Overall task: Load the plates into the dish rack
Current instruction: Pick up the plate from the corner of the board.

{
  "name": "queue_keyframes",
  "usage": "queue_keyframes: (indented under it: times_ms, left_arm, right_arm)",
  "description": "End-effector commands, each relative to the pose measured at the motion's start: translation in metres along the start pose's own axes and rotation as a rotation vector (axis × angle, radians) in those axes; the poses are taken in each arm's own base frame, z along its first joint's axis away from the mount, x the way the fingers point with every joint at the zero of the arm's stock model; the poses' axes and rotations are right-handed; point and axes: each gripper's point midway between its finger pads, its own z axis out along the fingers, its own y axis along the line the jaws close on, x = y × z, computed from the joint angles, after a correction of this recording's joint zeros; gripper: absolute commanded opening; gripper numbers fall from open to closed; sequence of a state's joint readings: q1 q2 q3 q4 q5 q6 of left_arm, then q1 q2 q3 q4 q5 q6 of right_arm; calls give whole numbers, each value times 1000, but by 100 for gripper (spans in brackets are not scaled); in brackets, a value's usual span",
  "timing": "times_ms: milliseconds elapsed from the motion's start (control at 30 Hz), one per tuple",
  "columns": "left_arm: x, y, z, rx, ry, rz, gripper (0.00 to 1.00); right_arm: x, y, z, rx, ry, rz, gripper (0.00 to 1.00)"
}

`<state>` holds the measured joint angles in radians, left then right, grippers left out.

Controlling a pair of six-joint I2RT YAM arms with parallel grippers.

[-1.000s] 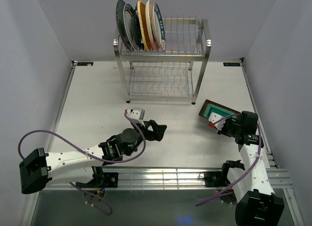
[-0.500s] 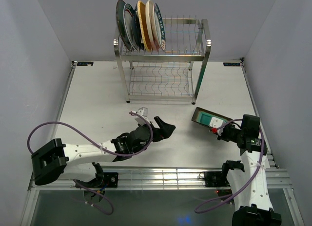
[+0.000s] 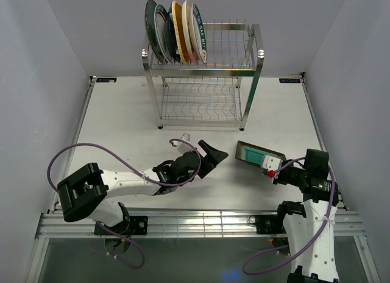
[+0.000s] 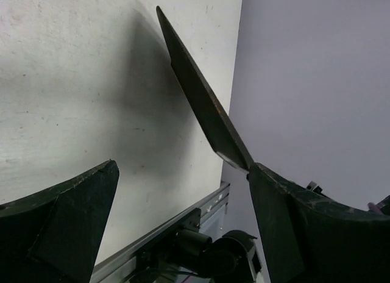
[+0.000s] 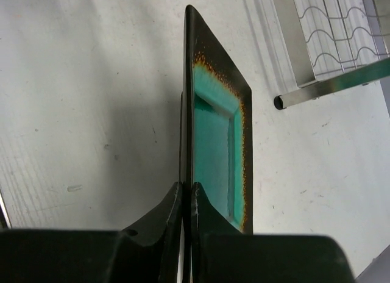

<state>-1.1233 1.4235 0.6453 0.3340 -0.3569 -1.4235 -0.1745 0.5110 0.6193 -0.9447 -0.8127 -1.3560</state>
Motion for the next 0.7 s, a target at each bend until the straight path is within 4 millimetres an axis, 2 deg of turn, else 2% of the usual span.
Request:
queue_keyframes:
  times_ms: [0, 133, 267, 433, 600, 667]
  left_arm:
    - [-11, -32, -3, 64, -12, -130, 98]
    - [-24, -35, -9, 77, -53, -183, 98]
    - [-23, -33, -9, 69, -36, -257, 96]
    - [-11, -28, 0, 35, 35, -336, 93]
    - [9, -14, 16, -36, 141, -415, 87]
    - [10, -12, 20, -45, 153, -423, 85]
  right_arm:
    - [-67, 20, -13, -66, -274, -278, 8]
    - [-70, 27, -12, -86, -303, -275, 8]
    - [-72, 32, -11, -109, -333, -260, 8]
    - [-77, 40, -11, -124, -374, -256, 8]
    - [-78, 37, -12, -88, -373, -280, 8]
    - [-80, 38, -13, -82, -373, -288, 8]
